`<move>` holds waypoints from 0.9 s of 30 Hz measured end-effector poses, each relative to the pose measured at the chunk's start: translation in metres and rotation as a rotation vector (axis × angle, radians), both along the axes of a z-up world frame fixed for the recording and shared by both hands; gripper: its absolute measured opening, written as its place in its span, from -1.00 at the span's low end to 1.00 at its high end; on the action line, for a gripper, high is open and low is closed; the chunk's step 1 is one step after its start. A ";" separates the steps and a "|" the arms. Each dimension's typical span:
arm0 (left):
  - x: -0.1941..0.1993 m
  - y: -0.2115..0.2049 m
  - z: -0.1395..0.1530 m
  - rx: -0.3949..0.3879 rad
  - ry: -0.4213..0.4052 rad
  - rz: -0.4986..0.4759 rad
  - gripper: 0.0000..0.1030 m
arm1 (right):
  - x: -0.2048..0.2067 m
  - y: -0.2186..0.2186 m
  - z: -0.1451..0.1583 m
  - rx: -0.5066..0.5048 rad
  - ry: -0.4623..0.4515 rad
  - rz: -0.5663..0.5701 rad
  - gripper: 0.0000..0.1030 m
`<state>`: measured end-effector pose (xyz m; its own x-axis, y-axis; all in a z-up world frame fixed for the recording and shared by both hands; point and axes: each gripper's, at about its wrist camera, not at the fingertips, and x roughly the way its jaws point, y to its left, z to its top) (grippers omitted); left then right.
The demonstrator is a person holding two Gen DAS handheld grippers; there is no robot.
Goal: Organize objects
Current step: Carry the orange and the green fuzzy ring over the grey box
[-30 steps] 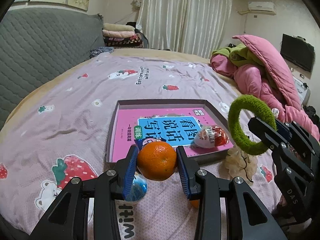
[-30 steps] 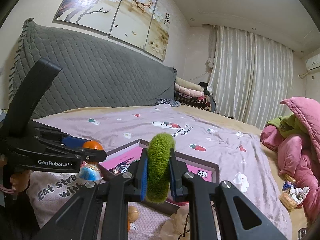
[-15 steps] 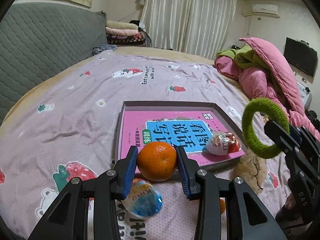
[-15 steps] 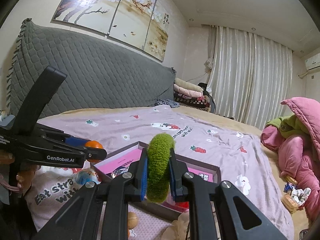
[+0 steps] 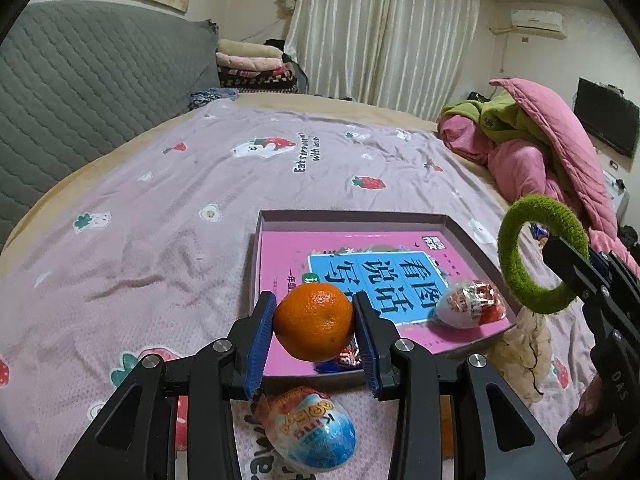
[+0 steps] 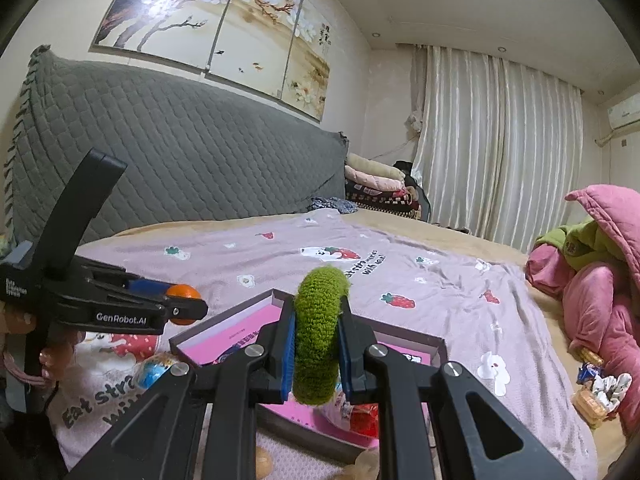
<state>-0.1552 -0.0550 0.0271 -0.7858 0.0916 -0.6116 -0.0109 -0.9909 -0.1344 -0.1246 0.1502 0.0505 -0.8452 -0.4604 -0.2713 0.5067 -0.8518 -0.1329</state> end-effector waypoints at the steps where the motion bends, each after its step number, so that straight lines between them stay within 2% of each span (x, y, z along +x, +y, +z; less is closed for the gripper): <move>1: -0.001 -0.001 0.000 0.002 0.000 -0.001 -0.22 | -0.002 0.001 0.000 -0.004 -0.003 0.001 -0.65; 10: -0.012 -0.004 0.000 -0.001 0.001 0.008 -0.22 | -0.015 0.005 0.005 -0.030 -0.018 -0.010 -0.65; 21: -0.024 -0.008 -0.004 -0.011 -0.003 0.019 -0.22 | -0.028 -0.005 0.008 0.001 0.012 -0.014 -0.65; 27: -0.033 -0.011 -0.009 -0.011 -0.012 0.027 -0.22 | -0.037 -0.005 0.004 -0.011 -0.014 -0.005 -0.65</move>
